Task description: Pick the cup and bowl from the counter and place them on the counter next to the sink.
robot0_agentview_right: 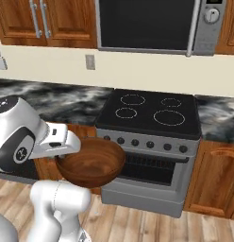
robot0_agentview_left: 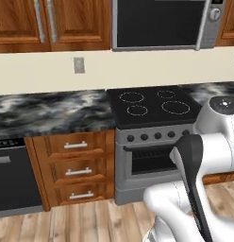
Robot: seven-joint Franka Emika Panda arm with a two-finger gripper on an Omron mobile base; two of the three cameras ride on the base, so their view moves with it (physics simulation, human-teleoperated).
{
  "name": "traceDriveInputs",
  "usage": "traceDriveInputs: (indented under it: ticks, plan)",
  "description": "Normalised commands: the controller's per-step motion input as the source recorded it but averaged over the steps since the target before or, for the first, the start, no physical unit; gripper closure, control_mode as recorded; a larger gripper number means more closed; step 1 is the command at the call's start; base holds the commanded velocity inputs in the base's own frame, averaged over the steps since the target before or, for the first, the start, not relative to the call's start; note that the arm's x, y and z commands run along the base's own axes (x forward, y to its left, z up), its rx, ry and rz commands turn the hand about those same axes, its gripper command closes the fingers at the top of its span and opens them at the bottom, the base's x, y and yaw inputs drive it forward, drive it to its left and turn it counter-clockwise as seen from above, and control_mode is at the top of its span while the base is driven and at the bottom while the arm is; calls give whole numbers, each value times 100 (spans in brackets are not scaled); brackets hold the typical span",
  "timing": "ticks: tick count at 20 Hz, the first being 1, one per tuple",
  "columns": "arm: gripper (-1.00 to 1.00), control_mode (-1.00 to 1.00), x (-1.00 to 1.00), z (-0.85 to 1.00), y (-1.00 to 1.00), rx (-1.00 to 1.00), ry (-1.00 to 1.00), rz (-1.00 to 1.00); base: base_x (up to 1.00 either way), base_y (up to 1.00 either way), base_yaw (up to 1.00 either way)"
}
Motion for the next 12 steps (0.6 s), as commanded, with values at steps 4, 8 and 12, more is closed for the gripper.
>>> traceDriveInputs:
  ticks: [4, 8, 12]
  plan:
    - [100, 100, 0, 0, 0, 0, 0, 0, 0, 100, 0]
    - [100, 100, 0, 0, 0, 0, 0, 0, 0, 100, 0]
    - [100, 100, 0, 0, 0, 0, 0, 0, 0, 100, 0]
